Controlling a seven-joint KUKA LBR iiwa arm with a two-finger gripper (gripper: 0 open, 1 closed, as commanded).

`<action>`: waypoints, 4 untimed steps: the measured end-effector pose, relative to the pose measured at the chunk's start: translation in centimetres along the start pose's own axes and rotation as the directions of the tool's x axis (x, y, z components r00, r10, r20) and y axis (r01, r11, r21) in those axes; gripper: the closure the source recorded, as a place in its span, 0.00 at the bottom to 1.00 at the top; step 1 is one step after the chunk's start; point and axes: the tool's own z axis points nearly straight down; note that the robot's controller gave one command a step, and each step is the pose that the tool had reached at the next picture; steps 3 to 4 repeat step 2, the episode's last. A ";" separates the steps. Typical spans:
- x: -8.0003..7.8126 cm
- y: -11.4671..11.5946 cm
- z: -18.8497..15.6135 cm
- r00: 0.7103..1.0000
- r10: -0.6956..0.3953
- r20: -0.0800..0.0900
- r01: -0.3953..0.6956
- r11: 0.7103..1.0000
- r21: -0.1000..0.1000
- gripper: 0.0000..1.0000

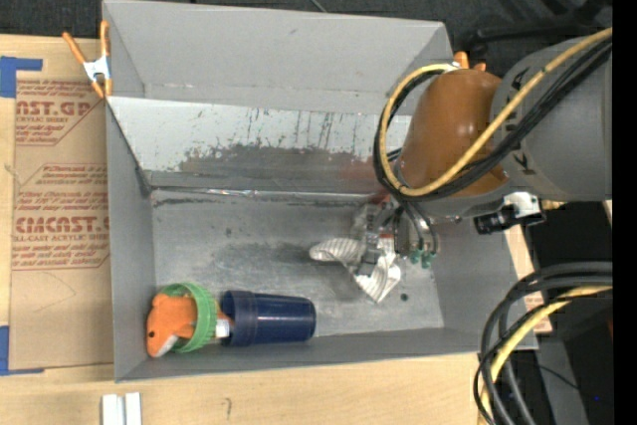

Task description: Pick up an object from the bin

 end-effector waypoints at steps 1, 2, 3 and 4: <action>0.0 0.0 0.0 1.000 0.000 0.000 0.000 1.000 0.000 1.00; -1.1 0.6 -7.6 1.000 -0.002 0.001 0.002 1.000 0.000 1.00; -1.1 0.6 -7.6 1.000 -0.002 0.001 0.002 1.000 0.000 1.00; -1.1 0.6 -7.6 1.000 -0.002 0.001 0.002 1.000 0.000 1.00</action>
Offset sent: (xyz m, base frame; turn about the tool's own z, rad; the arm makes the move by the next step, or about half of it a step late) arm 0.0112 0.0028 0.0768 -0.0015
